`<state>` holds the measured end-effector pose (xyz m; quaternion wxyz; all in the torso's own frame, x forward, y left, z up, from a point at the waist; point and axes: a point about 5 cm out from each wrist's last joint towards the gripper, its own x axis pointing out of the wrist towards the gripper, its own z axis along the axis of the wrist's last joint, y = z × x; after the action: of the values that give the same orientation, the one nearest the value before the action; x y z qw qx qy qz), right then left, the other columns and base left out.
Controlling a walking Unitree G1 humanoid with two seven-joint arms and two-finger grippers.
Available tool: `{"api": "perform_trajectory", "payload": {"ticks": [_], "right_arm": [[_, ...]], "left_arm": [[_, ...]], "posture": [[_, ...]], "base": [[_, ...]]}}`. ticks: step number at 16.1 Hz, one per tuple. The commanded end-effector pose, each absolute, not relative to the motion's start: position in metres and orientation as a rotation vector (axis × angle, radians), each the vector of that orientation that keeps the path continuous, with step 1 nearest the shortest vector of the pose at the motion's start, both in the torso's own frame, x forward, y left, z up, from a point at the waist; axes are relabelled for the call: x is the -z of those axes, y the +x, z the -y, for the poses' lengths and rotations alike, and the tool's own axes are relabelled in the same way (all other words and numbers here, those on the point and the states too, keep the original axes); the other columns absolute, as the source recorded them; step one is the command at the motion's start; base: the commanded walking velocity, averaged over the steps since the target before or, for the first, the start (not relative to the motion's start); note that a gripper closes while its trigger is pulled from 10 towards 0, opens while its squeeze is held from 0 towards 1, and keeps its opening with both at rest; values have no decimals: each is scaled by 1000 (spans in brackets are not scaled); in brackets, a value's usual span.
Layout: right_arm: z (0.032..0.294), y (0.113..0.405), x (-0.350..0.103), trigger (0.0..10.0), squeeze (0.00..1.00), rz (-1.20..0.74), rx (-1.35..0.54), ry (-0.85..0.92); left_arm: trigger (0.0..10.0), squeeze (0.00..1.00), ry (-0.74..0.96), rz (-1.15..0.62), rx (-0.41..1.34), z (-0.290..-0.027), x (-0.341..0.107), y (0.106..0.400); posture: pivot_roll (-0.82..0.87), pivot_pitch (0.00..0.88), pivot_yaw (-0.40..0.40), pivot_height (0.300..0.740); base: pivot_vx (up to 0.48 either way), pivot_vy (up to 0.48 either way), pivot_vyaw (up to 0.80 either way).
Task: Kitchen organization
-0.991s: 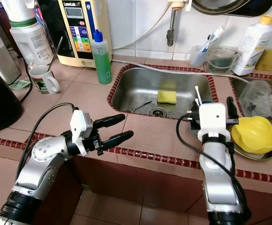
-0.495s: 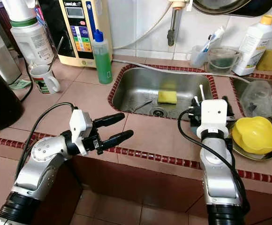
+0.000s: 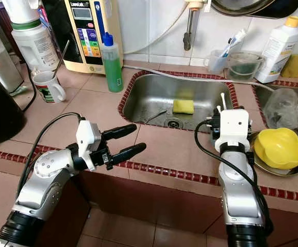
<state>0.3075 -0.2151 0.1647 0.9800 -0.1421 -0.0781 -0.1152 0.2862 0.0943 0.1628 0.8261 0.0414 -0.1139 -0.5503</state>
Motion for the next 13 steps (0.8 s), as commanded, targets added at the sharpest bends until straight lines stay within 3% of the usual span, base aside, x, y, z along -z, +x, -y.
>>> {"api": "perform_trajectory", "payload": {"ticks": [1, 13], "right_arm": [[218, 307, -165, 0, 0, 157, 239, -290], [217, 308, -171, 0, 0, 187, 258, -343]], "left_arm": [[10000, 0, 99, 253, 1181, -94, -166, 285], [10000, 0, 89, 258, 1159, -95, -167, 287]], "posture": [[-128, 24, 49, 740], [-127, 34, 40, 740]], "base": [[0, 0, 0], [0, 0, 0]]}}
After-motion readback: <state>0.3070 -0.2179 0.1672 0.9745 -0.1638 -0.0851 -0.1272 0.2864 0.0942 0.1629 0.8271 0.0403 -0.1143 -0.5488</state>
